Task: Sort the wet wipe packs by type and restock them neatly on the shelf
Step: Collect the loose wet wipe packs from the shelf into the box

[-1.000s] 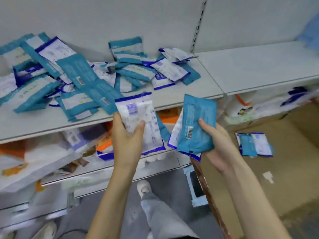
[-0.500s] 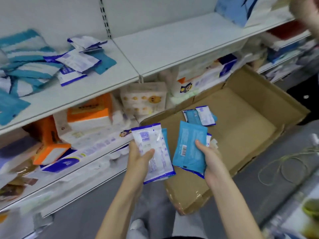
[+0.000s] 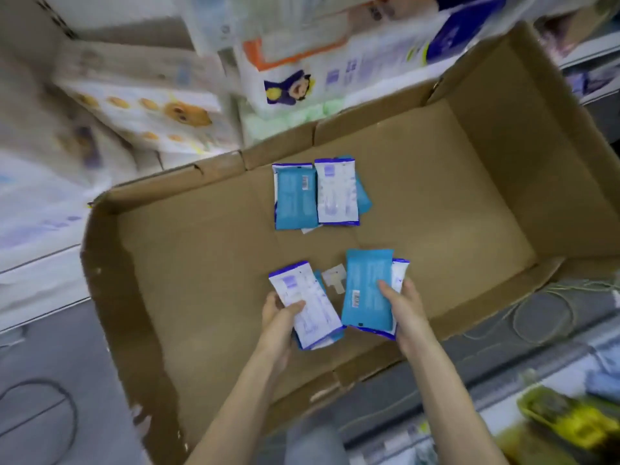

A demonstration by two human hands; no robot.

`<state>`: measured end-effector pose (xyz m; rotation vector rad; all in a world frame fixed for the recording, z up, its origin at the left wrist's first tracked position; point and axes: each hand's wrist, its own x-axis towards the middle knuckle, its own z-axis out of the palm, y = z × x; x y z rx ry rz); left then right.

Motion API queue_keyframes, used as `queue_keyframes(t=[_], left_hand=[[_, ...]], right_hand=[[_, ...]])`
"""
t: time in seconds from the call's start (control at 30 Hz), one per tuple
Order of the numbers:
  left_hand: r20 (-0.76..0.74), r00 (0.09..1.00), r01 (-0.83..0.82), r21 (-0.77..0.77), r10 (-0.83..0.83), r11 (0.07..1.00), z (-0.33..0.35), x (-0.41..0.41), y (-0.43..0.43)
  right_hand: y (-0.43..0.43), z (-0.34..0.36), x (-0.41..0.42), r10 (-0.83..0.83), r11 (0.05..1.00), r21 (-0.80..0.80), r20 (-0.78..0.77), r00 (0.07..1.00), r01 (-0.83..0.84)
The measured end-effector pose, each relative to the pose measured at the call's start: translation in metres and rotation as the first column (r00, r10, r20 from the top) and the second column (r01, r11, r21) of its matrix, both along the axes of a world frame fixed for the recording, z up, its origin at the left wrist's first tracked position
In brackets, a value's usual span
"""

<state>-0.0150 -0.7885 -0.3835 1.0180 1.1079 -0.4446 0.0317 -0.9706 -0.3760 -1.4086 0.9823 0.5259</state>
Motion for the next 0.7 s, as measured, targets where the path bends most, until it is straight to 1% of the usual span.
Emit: queue_keyframes(t=[0.07, 0.17, 0.2, 0.27, 0.33, 0.4, 0.43, 0.5, 0.53, 0.57, 0.63, 0.7], left_hand=[[0.024, 0.999, 0.047, 0.058, -0.048, 0.997, -0.014, 0.016, -0.01], [0.063, 0.977, 0.182, 0.242, -0.203, 0.953, -0.034, 0.04, -0.013], [0.073, 0.971, 0.199, 0.286, -0.228, 0.937, -0.038, 0.047, -0.013], [0.102, 0.97, 0.174, 0.339, -0.22, 0.924, -0.04, 0.061, -0.014], [0.135, 0.964, 0.161, 0.391, -0.229, 0.906, -0.039, 0.07, -0.016], [0.156, 0.932, 0.231, 0.441, -0.328, 0.867, -0.038, 0.072, -0.016], [0.149, 0.9, 0.299, 0.473, -0.409, 0.829, -0.038, 0.07, -0.015], [0.08, 0.8, 0.462, 0.55, -0.594, 0.696, -0.04, 0.062, -0.012], [0.039, 0.756, 0.517, 0.577, -0.653, 0.633, -0.04, 0.058, -0.01], [0.02, 0.736, 0.54, 0.586, -0.676, 0.605, -0.038, 0.054, -0.006], [0.01, 0.725, 0.552, 0.589, -0.688, 0.59, -0.03, 0.046, 0.004], [-0.009, 0.705, 0.572, 0.599, -0.71, 0.56, -0.016, 0.036, 0.021]], right_hand=[[-0.007, -0.019, 0.019, 0.069, 0.998, 0.012, 0.023, 0.997, -0.069], [-0.007, -0.041, 0.039, 0.172, 0.985, 0.002, 0.042, 0.984, -0.172], [-0.006, -0.047, 0.044, 0.207, 0.978, -0.007, 0.049, 0.977, -0.207], [-0.002, -0.053, 0.052, 0.244, 0.97, -0.02, 0.073, 0.967, -0.243], [0.001, -0.054, 0.06, 0.285, 0.956, -0.101, 0.104, 0.953, -0.275], [0.001, -0.055, 0.065, 0.318, 0.934, -0.205, 0.096, 0.943, -0.294], [0.0, -0.055, 0.066, 0.334, 0.92, -0.248, 0.092, 0.938, -0.304], [0.0, -0.051, 0.063, 0.407, 0.856, -0.373, 0.057, 0.912, -0.359], [-0.001, -0.049, 0.06, 0.47, 0.793, -0.449, 0.022, 0.882, -0.411], [0.0, -0.045, 0.058, 0.534, 0.729, -0.502, -0.009, 0.845, -0.466], [0.01, -0.025, 0.053, 0.624, 0.629, -0.564, -0.043, 0.78, -0.535], [0.028, -0.007, 0.046, 0.691, 0.577, -0.583, -0.025, 0.722, -0.572]])
